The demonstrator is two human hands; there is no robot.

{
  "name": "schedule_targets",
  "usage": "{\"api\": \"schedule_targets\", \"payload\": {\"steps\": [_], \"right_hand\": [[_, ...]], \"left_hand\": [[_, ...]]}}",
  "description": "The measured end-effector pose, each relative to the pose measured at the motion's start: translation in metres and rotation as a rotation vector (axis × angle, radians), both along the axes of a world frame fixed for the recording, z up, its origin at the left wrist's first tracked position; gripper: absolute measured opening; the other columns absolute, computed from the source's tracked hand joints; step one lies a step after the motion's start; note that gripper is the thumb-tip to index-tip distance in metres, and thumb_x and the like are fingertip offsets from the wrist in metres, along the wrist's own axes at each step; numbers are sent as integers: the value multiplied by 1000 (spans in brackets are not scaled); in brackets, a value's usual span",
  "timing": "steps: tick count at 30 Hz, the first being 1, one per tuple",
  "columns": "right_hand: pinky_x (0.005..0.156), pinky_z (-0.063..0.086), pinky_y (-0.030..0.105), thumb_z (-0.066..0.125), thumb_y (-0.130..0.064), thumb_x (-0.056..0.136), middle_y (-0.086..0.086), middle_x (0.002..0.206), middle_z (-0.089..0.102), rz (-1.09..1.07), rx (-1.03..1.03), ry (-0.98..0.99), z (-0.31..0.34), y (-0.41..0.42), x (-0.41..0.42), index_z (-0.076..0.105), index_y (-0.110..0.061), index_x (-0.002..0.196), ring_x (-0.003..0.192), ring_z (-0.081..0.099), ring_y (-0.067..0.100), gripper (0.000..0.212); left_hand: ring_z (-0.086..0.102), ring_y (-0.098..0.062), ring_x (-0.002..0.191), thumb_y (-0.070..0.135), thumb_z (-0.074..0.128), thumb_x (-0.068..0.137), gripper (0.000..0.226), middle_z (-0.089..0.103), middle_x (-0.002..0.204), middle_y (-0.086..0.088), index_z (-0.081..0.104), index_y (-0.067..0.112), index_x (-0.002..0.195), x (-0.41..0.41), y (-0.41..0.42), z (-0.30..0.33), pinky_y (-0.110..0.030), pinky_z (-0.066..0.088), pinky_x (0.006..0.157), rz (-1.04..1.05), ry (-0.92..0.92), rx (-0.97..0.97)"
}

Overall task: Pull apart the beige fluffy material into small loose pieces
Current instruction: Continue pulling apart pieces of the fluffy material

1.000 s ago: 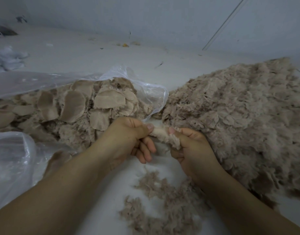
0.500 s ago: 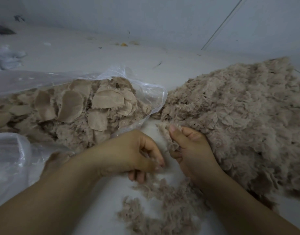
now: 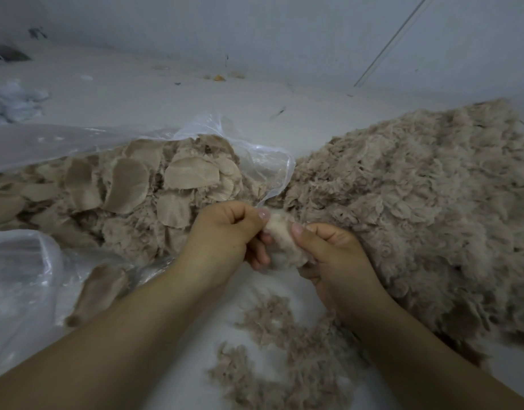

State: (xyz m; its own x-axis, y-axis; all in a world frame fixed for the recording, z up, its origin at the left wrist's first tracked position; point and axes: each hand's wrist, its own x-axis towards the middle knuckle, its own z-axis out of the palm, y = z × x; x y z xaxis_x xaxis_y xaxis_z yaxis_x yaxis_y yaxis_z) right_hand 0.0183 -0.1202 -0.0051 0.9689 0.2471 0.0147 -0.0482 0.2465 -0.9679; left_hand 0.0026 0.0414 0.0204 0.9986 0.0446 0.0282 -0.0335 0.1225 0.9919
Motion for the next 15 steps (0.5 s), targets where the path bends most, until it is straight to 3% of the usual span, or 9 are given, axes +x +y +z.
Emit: {"api": "schedule_targets", "payload": {"steps": [1, 5, 8, 11, 13, 15], "right_hand": [[40, 28, 18, 73, -30, 78, 1, 51, 43, -8, 7, 10, 1, 0, 0, 62, -14, 56, 43, 31, 7, 29], [41, 23, 22, 71, -35, 73, 17, 60, 21, -65, 32, 8, 2, 3, -1, 48, 19, 74, 51, 13, 20, 59], [46, 34, 26, 72, -38, 79, 27, 63, 43, -76, -29, -59, -2, 3, -2, 58, 13, 78, 53, 30, 23, 53], [62, 48, 46, 73, -34, 86, 41, 75, 56, -36, -80, -93, -4, 2, -2, 66, 5, 78, 63, 52, 38, 40], [54, 45, 30, 72, -30, 85, 23, 59, 57, -41, -74, -83, -5, 1, -1, 69, -3, 71, 53, 49, 24, 30], [43, 31, 19, 72, -22, 86, 3, 48, 42, -74, -78, -65, -5, 1, 0, 65, -2, 64, 42, 32, 9, 30]], "left_hand": [[51, -19, 40, 12, 53, 98, 32, 60, 58, -9, 60, 2, 69, 1, 1, -1, -24, 41, 39, 47, -8, -18], [50, -22, 38, 32, 55, 97, 37, 62, 61, -9, 58, 2, 75, 4, 5, 1, -23, 38, 37, 77, 12, -12], [51, -23, 37, 48, 70, 78, 58, 65, 63, -13, 58, -9, 83, -1, -1, -2, -22, 37, 36, -77, 58, 63], [50, -21, 35, 22, 68, 88, 38, 60, 56, -19, 58, -15, 84, -2, -5, -6, -23, 38, 35, -63, 19, 67], [50, -21, 37, 10, 61, 93, 26, 58, 54, -20, 61, -10, 76, -1, -4, -7, -23, 39, 37, 1, -7, 30], [50, -20, 38, 4, 53, 97, 29, 59, 56, -16, 64, -2, 71, 0, -3, -7, -23, 39, 38, 43, -9, -18]]}}
